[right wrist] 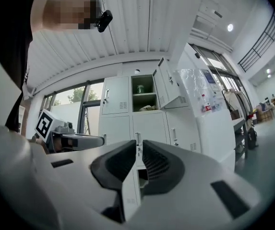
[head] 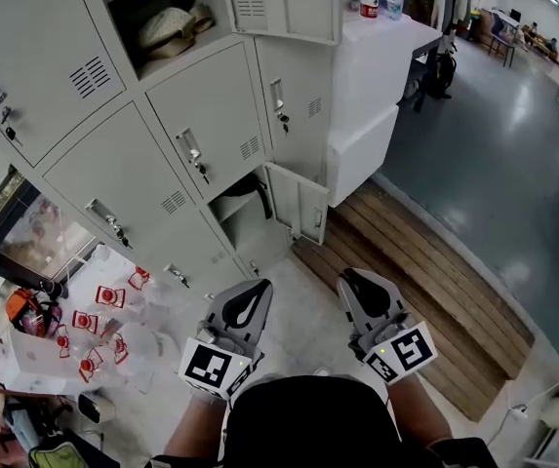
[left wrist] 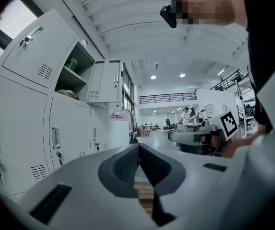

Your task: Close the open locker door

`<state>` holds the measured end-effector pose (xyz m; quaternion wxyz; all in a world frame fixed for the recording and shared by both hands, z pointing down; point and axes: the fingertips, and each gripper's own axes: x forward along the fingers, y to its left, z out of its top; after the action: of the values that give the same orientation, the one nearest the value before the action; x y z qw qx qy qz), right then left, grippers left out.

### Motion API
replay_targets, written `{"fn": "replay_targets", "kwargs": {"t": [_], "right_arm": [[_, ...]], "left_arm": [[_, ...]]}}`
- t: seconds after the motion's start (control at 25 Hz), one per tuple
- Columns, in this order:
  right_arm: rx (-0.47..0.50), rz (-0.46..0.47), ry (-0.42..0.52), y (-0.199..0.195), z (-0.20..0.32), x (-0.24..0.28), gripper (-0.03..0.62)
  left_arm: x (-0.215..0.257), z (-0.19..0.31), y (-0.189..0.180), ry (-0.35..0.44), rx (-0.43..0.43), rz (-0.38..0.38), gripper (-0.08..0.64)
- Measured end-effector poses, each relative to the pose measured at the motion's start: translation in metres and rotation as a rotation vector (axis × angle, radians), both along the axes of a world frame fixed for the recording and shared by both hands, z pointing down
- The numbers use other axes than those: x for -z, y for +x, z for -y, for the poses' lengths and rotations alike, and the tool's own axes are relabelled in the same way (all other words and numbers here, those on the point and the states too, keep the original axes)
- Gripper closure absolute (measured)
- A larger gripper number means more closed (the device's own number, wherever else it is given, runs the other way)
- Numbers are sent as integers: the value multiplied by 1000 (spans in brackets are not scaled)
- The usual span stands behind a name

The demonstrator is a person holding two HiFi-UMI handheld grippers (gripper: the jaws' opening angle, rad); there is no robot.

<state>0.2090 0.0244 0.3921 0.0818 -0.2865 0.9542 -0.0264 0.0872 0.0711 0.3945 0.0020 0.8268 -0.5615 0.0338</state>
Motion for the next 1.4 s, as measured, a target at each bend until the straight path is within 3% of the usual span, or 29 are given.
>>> {"fn": "replay_targets", "kwargs": {"t": [0.32,0.6,1.08,1.24,1.4], "right_arm": [[0,22,-16,7,27,-2,535],[-41,13,-5,-28,57,3,534],[-207,39,32,-125,136,21,534],[-273,59,54,-137,158,33,534],[-315,81,79,-135,179,50,534]], "left_arm": [[-5,18,-5,-9,31,11,538],[-8,52,-45,-13,-1,-1,538],[13,140,-138,71,-169,-11,538],[10,162,-153,60,-220,20,538],[27,183,-154,114,-256,-3,538]]}}
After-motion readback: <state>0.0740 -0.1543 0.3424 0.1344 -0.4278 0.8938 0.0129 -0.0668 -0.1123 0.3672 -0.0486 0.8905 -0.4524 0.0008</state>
